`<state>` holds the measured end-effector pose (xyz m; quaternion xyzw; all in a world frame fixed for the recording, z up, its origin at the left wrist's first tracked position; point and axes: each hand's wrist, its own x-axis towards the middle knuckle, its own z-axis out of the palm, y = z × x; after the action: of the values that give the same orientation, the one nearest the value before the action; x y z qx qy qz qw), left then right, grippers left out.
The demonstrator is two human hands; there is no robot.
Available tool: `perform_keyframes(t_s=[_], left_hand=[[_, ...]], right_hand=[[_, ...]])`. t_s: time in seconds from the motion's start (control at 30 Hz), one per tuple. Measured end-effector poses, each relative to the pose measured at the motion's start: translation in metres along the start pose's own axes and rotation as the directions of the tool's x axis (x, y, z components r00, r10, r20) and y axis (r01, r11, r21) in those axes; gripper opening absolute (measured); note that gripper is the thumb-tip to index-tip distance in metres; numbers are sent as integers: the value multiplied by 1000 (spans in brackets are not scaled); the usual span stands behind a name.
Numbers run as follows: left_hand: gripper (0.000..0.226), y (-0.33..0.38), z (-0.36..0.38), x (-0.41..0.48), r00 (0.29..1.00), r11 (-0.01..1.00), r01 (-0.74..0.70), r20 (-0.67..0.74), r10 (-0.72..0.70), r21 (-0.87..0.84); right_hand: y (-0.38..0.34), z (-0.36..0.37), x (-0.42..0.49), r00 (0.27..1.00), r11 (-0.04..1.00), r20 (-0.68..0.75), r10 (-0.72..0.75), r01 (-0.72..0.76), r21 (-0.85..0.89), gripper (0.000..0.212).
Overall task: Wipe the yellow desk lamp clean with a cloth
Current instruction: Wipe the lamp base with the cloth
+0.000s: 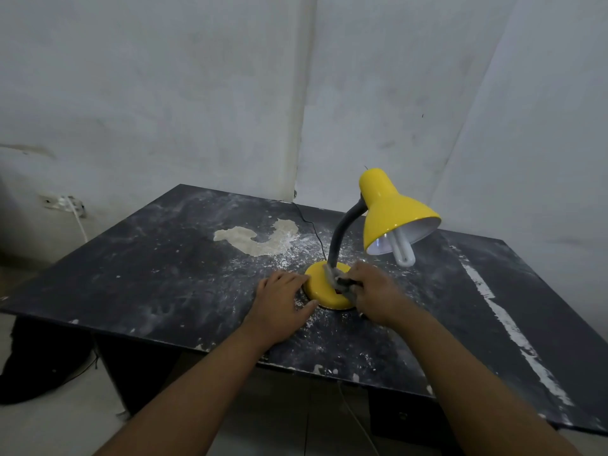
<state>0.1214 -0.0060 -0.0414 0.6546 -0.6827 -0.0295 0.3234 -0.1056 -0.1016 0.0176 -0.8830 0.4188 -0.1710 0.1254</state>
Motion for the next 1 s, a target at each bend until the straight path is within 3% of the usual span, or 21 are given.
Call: perform_keyframes(t_s=[0.1,0.2,0.27,0.37,0.5,0.57,0.63,0.77,0.83,0.93,1.0], left_hand=[[69,-1,-1,0,1000,1000,7,-5,-7,-23],[71,0,-2,0,1000,1000,11,-3,-11,-17],[69,1,-3,0,1000,1000,15,3,-15,-21],[68,2,-3,-1,1000,999,22,7,-22,-29],[71,0,-1,0,1000,999,24,9,-24,-27],[72,-2,0,1,1000,999,21,-2,-21,-36],[71,-2,0,2,1000,998,21,-11,-22,-59],[57,-1,-1,1,998,989,50,-21,-53,-139],[47,0,-4,0,996,977,80,-26,-87,-200],[39,1,-8,-2,989,954,122,-46,-140,-272],[39,2,-10,-2,985,951,121,-80,-150,-284]], right_hand=[[1,-14,3,996,996,-84,5,2,87,37],[-8,-7,10,995,995,-99,1,8,96,29],[-16,7,12,997,999,-77,-15,18,28,26],[-17,27,13,989,997,-147,-30,19,-72,40],[-11,20,18,988,997,-142,-53,61,50,10],[-7,8,22,991,991,-120,-56,70,115,8],[-4,5,27,984,994,-162,-78,89,66,10],[-12,32,28,981,997,-188,-51,38,-69,25],[-17,36,26,978,998,-201,-56,51,-30,22],[-18,15,28,993,993,-103,-57,67,96,16],[-17,8,32,991,996,-120,-50,58,64,19]])
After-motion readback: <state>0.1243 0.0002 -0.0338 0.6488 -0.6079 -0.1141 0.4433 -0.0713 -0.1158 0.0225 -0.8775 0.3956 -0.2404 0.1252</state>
